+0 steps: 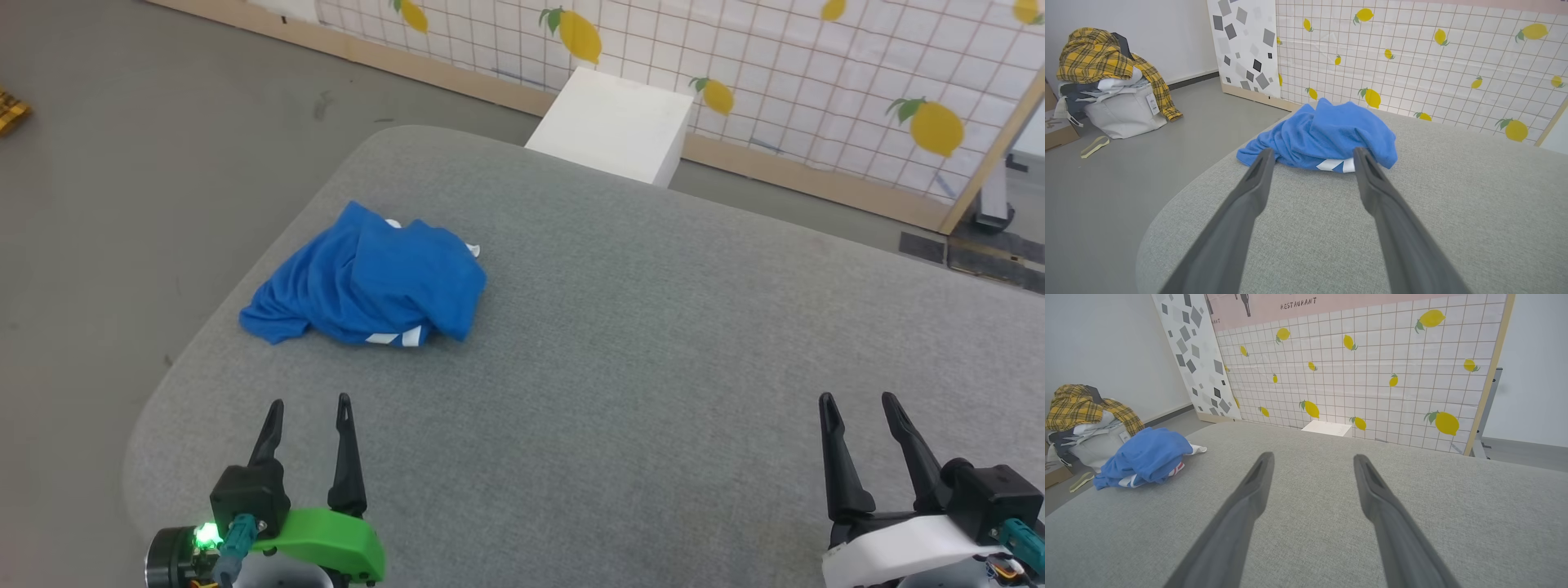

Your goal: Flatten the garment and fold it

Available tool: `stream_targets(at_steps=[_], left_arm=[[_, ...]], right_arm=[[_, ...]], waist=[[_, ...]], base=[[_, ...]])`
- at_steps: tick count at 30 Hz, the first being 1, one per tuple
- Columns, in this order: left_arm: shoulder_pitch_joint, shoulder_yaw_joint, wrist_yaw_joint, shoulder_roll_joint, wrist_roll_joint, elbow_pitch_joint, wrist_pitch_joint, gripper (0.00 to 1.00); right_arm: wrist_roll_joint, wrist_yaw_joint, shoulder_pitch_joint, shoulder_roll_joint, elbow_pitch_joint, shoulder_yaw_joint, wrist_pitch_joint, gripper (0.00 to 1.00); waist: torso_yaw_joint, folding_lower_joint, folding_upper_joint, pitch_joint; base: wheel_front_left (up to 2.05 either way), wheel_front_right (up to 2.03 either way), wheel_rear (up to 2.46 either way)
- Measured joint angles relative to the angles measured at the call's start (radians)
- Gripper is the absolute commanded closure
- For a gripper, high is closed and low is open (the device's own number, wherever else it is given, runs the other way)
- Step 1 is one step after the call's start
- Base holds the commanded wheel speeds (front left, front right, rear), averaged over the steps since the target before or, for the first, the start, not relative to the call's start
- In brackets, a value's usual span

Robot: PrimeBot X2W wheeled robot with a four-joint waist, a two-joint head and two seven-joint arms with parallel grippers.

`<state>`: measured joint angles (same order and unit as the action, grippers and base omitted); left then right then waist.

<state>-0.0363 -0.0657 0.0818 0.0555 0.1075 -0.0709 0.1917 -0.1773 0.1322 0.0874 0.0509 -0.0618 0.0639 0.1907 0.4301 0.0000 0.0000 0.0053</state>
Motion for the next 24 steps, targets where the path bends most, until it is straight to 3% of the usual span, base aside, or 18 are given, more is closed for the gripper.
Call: stream_targets(at_steps=[11,19,24], left_arm=[[0.029,-0.001,-0.01,0.001,0.035,-0.063,0.021,0.0],[0.242,0.024,-0.06,0.019,0.125,-0.154,-0.038,0.0],[0.407,0.053,-0.094,0.051,0.202,-0.263,-0.144,0.0]], right_arm=[[-0.005,0.0,0.0,0.0,-0.002,0.006,0.023,0.0],[0.014,0.0,0.0,0.0,-0.001,0.019,0.039,0.0],[0.042,0.0,-0.001,-0.001,0.02,0.033,0.038,0.0]], waist=[[0.036,0.0,0.0,0.026],[0.048,0.0,0.0,0.074],[0.037,0.0,0.0,0.124]], base=[[0.0,0.0,0.0],[0.0,0.0,0.0],[0.0,0.0,0.0]])
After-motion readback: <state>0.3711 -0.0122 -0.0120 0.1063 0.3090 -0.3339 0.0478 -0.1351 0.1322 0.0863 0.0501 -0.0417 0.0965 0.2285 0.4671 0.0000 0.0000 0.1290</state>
